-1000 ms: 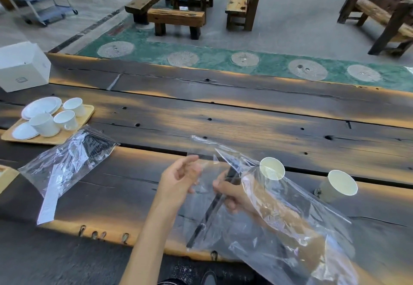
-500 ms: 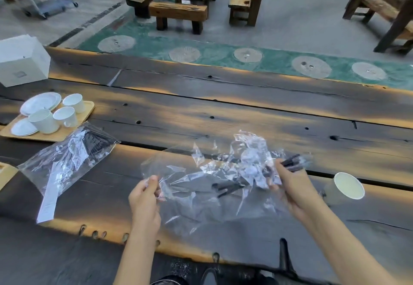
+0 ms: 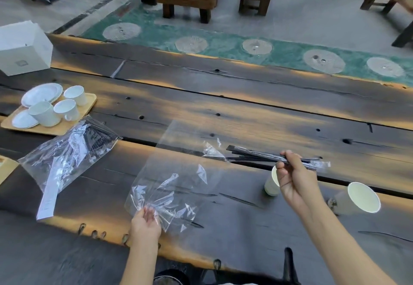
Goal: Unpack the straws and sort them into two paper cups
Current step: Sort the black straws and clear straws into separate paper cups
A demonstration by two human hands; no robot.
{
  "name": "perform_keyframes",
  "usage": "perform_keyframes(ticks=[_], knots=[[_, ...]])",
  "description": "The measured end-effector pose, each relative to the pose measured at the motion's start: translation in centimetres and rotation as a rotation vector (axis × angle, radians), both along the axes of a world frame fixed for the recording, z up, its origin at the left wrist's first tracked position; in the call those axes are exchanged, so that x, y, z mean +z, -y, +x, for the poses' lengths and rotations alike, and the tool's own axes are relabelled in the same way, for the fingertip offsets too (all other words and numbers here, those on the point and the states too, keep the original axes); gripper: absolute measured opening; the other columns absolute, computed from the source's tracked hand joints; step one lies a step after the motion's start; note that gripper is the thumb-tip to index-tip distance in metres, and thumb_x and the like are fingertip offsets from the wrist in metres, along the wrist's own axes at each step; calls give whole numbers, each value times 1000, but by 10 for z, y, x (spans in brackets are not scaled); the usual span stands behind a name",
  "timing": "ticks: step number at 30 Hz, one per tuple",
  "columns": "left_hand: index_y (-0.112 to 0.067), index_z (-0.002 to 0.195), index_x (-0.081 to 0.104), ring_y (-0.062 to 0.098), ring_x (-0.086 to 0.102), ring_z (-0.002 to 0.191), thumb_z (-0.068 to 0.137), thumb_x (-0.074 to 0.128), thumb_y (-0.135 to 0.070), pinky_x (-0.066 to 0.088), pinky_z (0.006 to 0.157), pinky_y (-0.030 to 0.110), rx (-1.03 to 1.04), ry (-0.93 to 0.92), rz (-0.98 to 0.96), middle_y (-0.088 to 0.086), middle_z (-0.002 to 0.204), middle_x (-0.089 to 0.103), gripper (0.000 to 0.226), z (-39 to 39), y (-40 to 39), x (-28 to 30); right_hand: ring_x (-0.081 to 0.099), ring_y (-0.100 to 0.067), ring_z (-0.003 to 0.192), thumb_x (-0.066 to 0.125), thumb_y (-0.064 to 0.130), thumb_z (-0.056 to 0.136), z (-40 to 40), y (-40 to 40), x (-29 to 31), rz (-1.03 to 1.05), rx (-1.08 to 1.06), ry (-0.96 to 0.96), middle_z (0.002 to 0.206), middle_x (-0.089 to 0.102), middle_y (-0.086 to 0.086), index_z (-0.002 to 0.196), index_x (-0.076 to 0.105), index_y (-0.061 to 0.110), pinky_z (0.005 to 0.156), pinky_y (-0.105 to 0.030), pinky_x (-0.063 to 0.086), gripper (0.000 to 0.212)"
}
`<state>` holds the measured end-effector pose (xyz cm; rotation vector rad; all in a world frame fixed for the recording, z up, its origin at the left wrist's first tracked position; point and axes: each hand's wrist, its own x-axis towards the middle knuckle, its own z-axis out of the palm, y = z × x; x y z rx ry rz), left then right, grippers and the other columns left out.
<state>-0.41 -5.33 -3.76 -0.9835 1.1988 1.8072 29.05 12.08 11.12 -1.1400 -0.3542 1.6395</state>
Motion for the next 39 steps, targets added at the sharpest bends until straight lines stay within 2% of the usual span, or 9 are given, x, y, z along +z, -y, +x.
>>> perform_keyframes(ticks=[8,11,14,15,17,19,23,29,39], knots=[[-3,100,55,10,63,85,103,48,-10,53,49,11,168,34,38,10,109,59,10,-5,-10,-23,53,-10,44,60,5,93,-16,-22,-18,-71,141,99,75,63,-5,84,61,4,36,-14,40,10],[-1,111,54,23,60,115,101,50,-11,59,76,21,90,48,-76,12,137,53,15,-6,-16,-17,52,-12,44,63,3,90,-21,-24,-28,-90,319,279,65,60,-4,80,61,4,37,-16,39,10],[-6,144,43,25,39,143,88,60,-29,36,114,34,-105,6,-222,9,151,44,63,-4,-18,-18,49,-13,41,65,5,89,-27,-25,-47,-125,526,446,58,56,-3,82,58,10,39,-20,37,11],[-6,145,43,28,44,138,90,59,-27,39,111,36,-178,-49,-279,12,147,48,61,1,-18,-16,46,-13,39,64,6,88,-29,-25,-57,-129,608,533,56,54,-4,81,56,11,38,-20,34,11],[-6,114,62,26,63,93,96,56,-16,51,74,30,-203,-160,-438,15,107,63,21,11,-23,-15,41,-14,33,62,8,88,-33,-25,-79,-160,757,688,49,50,-8,83,54,10,35,-17,29,10],[-9,79,57,17,45,57,93,57,-6,35,49,27,-291,-247,-572,9,72,52,15,28,-32,-14,38,-13,28,62,9,87,-37,-28,-102,-229,832,774,41,46,-6,81,50,7,35,-15,28,13],[-8,100,60,15,49,55,92,54,4,37,38,22,-574,-329,-471,8,74,58,16,61,-43,-24,37,-16,28,64,13,81,-50,-37,-142,-255,898,945,42,45,-6,77,47,8,33,-17,29,18],[-11,105,61,17,58,63,91,55,0,45,47,23,-1119,-419,-395,11,86,64,19,106,-60,-33,60,-23,43,65,23,74,-54,-40,-180,-182,965,1164,58,65,-10,77,58,10,47,-32,53,15],[-14,98,64,27,64,84,91,48,0,55,74,42,-1430,-690,-597,6,90,67,22,122,-80,-46,65,-36,72,38,8,83,-15,-11,-187,-151,823,1158,84,64,-11,85,52,16,68,-47,59,16]])
